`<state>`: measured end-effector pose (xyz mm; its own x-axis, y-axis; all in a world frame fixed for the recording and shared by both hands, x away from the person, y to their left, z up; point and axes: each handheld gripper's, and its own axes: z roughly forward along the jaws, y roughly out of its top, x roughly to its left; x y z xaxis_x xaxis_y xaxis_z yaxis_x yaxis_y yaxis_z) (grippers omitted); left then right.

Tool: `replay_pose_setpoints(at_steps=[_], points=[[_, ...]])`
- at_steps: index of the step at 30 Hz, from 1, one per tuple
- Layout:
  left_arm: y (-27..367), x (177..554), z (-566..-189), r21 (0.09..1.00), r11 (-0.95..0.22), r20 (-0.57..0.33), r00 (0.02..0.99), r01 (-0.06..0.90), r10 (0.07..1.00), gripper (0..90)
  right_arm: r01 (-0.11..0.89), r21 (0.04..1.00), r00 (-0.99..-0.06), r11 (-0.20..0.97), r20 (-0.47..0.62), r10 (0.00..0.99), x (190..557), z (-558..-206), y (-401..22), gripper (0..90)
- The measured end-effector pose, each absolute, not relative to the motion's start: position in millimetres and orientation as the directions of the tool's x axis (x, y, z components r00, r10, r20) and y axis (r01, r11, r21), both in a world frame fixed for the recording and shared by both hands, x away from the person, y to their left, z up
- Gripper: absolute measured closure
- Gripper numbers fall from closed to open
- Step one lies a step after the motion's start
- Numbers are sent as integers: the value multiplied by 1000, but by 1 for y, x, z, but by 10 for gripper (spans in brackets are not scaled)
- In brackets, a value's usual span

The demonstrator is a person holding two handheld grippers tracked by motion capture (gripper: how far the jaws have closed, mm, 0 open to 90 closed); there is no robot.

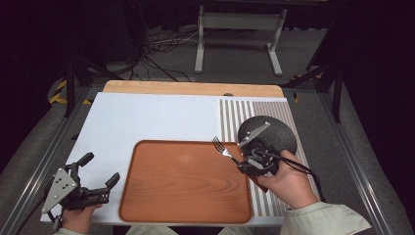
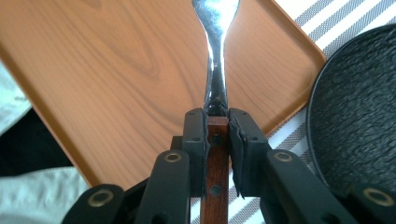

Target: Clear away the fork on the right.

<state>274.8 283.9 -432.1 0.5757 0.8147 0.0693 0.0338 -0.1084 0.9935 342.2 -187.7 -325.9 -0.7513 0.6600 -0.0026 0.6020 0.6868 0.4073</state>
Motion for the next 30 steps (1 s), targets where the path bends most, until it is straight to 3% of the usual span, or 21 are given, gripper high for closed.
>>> replay_pose_setpoints(at_steps=[13,30], points=[[285,274,-431,994,-104,69,573,29,817,4,710,352,-669,610,67,740,344,-350,-171,776],[285,274,-432,994,-104,68,575,29,816,4,766,282,-632,578,160,759,346,-376,-152,775]])
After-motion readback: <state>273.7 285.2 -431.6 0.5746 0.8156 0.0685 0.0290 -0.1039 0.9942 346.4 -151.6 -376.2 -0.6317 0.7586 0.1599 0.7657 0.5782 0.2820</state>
